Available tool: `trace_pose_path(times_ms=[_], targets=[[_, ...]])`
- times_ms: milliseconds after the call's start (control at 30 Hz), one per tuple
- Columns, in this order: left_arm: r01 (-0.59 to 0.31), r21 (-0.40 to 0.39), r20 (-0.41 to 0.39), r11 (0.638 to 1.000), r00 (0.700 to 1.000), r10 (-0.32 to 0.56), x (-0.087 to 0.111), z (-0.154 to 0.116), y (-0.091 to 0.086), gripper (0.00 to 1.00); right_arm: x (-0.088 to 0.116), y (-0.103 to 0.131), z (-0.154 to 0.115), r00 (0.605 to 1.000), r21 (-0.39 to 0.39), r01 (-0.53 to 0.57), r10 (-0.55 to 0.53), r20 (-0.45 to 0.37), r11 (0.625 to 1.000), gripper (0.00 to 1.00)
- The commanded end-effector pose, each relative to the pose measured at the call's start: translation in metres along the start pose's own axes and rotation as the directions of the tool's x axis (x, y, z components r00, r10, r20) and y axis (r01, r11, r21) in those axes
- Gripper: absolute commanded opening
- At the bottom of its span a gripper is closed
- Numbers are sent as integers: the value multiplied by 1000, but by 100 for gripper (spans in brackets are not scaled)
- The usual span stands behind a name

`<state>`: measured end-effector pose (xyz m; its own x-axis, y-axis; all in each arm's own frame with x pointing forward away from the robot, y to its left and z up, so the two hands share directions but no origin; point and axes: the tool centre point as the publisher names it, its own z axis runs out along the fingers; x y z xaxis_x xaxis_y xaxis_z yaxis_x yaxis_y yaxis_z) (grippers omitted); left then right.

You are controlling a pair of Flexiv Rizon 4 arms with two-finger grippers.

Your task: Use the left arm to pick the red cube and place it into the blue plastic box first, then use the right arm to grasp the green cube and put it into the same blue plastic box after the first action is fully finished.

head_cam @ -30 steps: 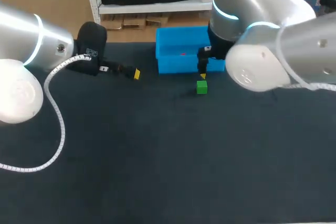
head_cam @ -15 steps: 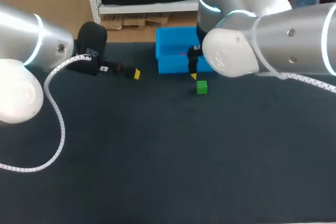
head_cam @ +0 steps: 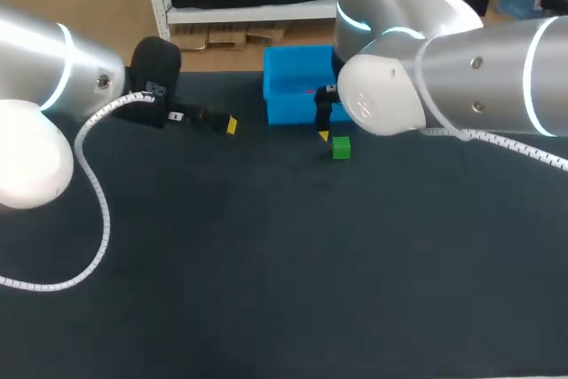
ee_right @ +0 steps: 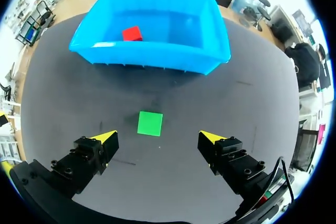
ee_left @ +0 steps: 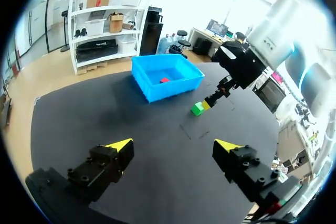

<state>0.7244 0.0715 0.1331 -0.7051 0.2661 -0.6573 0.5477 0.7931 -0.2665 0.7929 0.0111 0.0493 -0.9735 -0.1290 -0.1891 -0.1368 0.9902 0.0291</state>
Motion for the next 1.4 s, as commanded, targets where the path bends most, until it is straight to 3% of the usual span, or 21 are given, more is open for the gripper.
trace_pose_path(times_ms=[33, 633, 1267, 1300, 1333, 1367, 1400], targets=[[-3, 11, 8, 1000, 1000, 3, 2, -1, 2, 100, 0, 1, 10, 1000, -3, -6, 6, 1, 1000, 100], [-3, 11, 8, 1000, 1000, 3, 2, -1, 2, 100, -10, 8, 41, 1000, -31, -15, 15, 1, 999, 100], [-3, 11, 8, 1000, 1000, 3, 2, -1, 2, 100, -14, 13, 51, 1000, -33, 11, -11, -15, 999, 100], [-3, 11, 8, 1000, 1000, 3, 2, -1, 2, 100, -14, 13, 52, 1000, -28, 10, -10, -15, 1000, 49], [-3, 11, 8, 1000, 1000, 3, 2, -1, 2, 100, -14, 12, 52, 1000, -23, 10, -11, -16, 1000, 23], [-3, 11, 8, 1000, 1000, 3, 2, -1, 2, 100, -14, 12, 52, 1000, -22, 10, -11, -17, 1000, 0], [-3, 11, 8, 1000, 1000, 3, 2, -1, 2, 100, -13, 12, 53, 1000, -19, 13, -13, -22, 1000, 0]])
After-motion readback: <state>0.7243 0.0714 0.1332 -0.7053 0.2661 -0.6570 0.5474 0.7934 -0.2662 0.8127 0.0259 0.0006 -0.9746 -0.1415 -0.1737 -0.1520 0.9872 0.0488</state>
